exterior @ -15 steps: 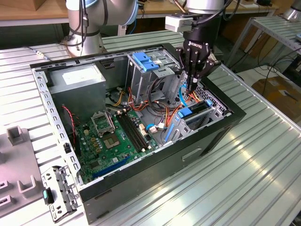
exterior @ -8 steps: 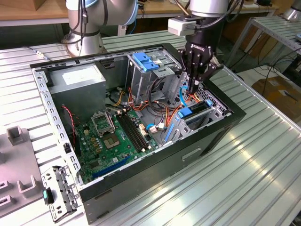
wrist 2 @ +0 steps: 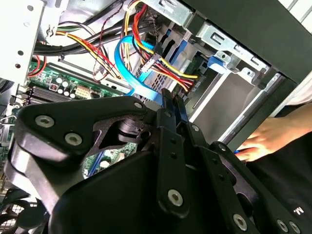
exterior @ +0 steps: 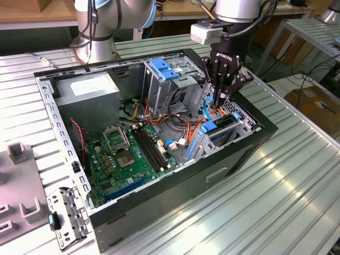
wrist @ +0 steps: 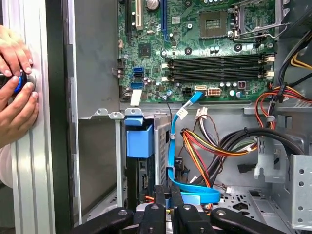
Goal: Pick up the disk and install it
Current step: 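Insert the second disk wire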
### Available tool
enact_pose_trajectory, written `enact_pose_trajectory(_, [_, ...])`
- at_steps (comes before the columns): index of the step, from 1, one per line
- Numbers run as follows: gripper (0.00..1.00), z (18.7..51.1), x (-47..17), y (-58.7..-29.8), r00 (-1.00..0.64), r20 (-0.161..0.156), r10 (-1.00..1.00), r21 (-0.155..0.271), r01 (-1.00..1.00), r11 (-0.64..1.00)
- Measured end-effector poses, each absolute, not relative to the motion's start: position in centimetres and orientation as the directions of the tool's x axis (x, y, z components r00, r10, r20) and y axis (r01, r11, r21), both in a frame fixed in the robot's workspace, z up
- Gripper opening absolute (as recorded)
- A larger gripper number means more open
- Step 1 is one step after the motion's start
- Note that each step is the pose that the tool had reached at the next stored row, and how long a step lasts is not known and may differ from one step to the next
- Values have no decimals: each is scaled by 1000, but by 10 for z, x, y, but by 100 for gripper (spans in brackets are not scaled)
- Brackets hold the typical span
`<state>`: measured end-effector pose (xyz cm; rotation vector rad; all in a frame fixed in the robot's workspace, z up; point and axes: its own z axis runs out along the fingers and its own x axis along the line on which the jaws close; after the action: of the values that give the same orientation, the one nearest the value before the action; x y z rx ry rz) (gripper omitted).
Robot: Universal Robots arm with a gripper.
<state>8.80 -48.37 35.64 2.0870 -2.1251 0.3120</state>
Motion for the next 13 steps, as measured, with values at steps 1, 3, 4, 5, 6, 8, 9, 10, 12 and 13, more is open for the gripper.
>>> enact_pose_trajectory(1, [16,356,87,-485,-24,243,-970,-48,-999,12])
enact_pose_trajectory(3, [16,356,86,-488,-24,233,-972,-52,-999,12])
enact_pose_trajectory(4, [16,356,86,-490,-24,227,-974,-54,-998,12])
enact_pose_trajectory(5, [16,356,86,-491,-24,223,-975,-55,-998,12])
enact_pose_trajectory(6, [16,356,85,-493,-24,216,-976,-57,-998,12])
enact_pose_trajectory(8, [16,355,85,-497,-24,202,-979,-60,-998,12])
enact_pose_trajectory(9, [16,355,85,-499,-24,192,-981,-62,-998,13])
enact_pose_trajectory(10, [16,355,85,-502,-25,178,-984,-64,-998,13])
enact_pose_trajectory(12, [16,355,84,-506,-25,159,-987,-67,-998,14])
enact_pose_trajectory(13, [16,355,84,-508,-25,149,-989,-68,-998,15])
